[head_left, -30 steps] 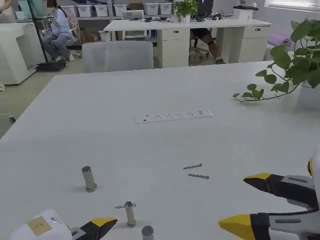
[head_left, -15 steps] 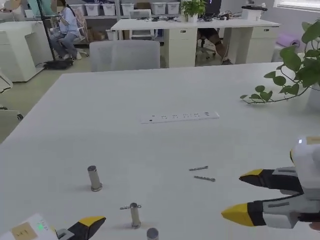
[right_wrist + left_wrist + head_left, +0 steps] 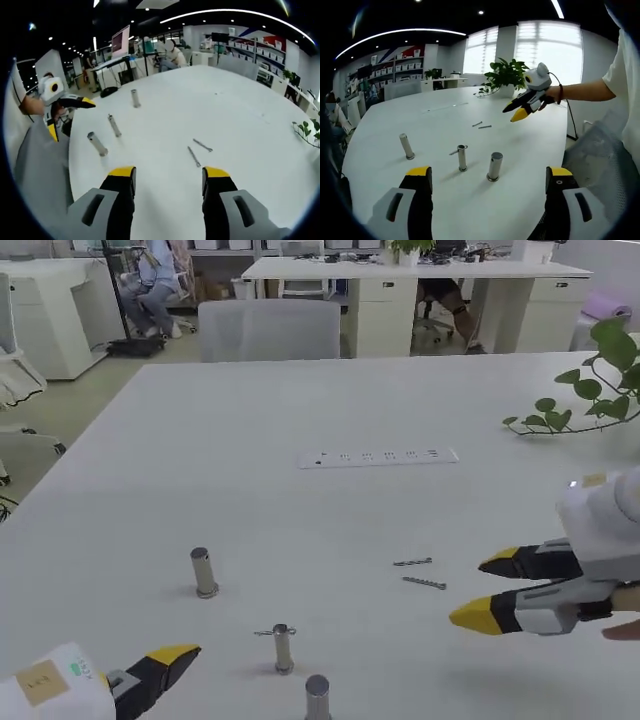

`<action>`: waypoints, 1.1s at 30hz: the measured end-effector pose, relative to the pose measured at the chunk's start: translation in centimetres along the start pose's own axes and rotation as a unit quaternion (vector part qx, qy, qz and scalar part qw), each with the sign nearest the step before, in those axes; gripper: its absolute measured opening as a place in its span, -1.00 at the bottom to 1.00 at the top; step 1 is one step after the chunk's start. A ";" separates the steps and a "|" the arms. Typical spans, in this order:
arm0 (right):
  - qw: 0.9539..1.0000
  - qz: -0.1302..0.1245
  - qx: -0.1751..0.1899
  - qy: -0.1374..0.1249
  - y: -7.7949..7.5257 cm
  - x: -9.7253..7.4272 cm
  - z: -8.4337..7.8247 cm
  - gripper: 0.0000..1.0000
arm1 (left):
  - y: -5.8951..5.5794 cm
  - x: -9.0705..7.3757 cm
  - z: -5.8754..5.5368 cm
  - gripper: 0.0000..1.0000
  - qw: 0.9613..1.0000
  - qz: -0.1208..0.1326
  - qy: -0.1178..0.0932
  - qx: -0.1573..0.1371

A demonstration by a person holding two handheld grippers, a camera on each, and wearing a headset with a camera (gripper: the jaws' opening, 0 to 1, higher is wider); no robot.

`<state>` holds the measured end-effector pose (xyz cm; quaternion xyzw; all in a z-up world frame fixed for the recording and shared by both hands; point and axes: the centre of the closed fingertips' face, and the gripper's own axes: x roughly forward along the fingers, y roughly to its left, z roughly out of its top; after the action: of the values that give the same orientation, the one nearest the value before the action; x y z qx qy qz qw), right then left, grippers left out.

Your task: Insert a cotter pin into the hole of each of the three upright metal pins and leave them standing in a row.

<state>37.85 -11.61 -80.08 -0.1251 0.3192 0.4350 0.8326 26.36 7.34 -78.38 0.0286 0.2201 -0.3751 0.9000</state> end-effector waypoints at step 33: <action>0.991 0.020 -0.075 0.111 -3.7 5.5 -1.3 -0.50 | 1.7 -0.2 -0.9 0.82 1.000 0.023 0.010 -0.002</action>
<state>42.53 -10.87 -84.82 -0.2284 0.3785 0.4579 0.7713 27.12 8.89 -79.29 0.0358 0.2286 -0.3532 0.9065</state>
